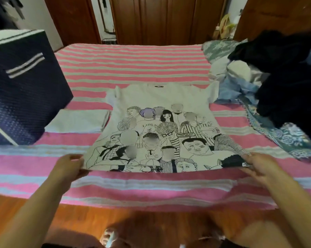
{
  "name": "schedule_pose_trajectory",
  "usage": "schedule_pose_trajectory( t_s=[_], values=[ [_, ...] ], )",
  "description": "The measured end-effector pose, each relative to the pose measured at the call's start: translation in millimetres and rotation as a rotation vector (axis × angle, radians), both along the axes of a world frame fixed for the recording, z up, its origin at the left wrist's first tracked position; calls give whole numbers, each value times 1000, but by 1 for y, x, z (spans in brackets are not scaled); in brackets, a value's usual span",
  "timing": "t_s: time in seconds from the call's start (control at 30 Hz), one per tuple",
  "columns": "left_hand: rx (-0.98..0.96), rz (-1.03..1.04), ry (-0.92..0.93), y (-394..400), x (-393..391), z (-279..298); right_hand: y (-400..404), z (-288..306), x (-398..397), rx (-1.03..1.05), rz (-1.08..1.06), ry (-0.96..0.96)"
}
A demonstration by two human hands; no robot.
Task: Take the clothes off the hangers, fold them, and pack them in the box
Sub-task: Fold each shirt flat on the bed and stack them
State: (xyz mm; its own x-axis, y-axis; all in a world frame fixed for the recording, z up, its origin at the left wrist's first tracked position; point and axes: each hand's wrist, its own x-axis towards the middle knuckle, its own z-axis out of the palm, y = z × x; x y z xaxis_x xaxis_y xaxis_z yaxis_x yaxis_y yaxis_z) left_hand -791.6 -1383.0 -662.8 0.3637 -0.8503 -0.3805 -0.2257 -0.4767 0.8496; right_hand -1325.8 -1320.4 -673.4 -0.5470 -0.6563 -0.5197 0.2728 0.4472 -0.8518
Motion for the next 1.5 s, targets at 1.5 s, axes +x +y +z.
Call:
schedule_pose_trajectory(
  t_s=[1.5],
  values=[
    [-440, -1003, -1033, -338, -314, -122, -357, -69, -125, -41, -228, 767]
  ],
)
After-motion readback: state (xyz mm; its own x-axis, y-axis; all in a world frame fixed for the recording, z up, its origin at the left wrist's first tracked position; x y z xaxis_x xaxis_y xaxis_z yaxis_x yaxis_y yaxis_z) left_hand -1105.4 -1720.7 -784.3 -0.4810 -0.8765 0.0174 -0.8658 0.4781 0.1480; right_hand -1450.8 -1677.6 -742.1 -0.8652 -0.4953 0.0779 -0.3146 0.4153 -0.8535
